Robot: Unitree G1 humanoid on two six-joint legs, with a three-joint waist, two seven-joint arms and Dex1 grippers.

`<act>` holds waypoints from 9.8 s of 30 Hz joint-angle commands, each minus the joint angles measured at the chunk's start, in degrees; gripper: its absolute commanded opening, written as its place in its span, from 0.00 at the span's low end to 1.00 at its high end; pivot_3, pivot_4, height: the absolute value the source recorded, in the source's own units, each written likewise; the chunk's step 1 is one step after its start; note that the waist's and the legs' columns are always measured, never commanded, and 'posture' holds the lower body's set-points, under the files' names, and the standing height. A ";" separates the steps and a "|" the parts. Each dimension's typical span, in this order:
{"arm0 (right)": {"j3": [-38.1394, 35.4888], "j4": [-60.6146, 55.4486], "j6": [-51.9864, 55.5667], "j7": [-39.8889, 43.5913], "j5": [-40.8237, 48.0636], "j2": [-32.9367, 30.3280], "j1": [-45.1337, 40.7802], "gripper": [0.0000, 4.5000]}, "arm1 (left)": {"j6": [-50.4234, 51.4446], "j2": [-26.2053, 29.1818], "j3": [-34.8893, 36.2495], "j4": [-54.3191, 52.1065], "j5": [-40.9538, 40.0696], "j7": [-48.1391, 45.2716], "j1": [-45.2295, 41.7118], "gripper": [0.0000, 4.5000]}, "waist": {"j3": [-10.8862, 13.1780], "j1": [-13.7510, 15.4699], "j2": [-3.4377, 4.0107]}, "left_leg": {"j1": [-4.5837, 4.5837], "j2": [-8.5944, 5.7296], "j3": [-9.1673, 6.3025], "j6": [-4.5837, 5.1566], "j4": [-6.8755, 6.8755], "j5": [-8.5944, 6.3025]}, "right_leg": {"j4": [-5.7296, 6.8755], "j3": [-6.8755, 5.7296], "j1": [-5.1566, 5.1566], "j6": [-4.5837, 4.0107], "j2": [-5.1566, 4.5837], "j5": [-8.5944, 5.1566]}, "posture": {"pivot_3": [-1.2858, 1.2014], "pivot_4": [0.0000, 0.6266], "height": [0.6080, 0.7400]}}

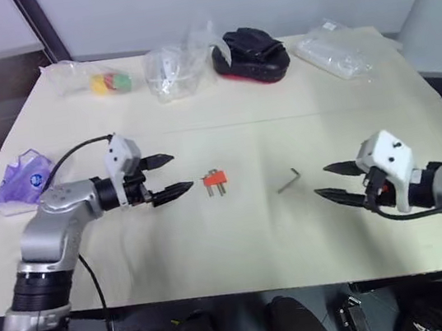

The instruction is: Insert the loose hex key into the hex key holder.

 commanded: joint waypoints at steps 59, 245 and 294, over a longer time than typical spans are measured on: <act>36.87 45.00 -27.70 -6.13 -33.63 35.40 -31.57 0.56 | 0.42 -4.85 4.46 -5.83 -0.47 11.32 7.66 0.99 | 0.02 -0.92 -0.04 | -0.07 0.05 0.06 -0.02 0.03 0.01 | 0.27 -0.03 -0.26 0.00 -0.09 0.03 | 0.52 0.24 1.00; 0.15 13.11 49.04 -32.38 -26.16 48.46 -35.82 0.99 | 4.37 -13.00 -0.07 5.09 -6.05 1.70 -13.96 0.05 | 0.01 -1.58 0.02 | -0.17 -0.05 0.05 -0.16 0.06 0.10 | 1.01 0.08 -0.73 -0.03 -0.11 0.01 | 0.52 0.24 1.00; 18.59 13.42 46.26 -52.39 7.07 26.48 -37.92 0.02 | 4.29 -13.91 -1.08 3.46 -5.41 3.48 -12.74 0.05 | 0.03 -1.54 -0.01 | -0.51 0.00 0.02 -0.14 0.00 0.08 | 0.50 0.03 -0.80 -0.01 0.00 0.00 | 0.52 0.24 1.00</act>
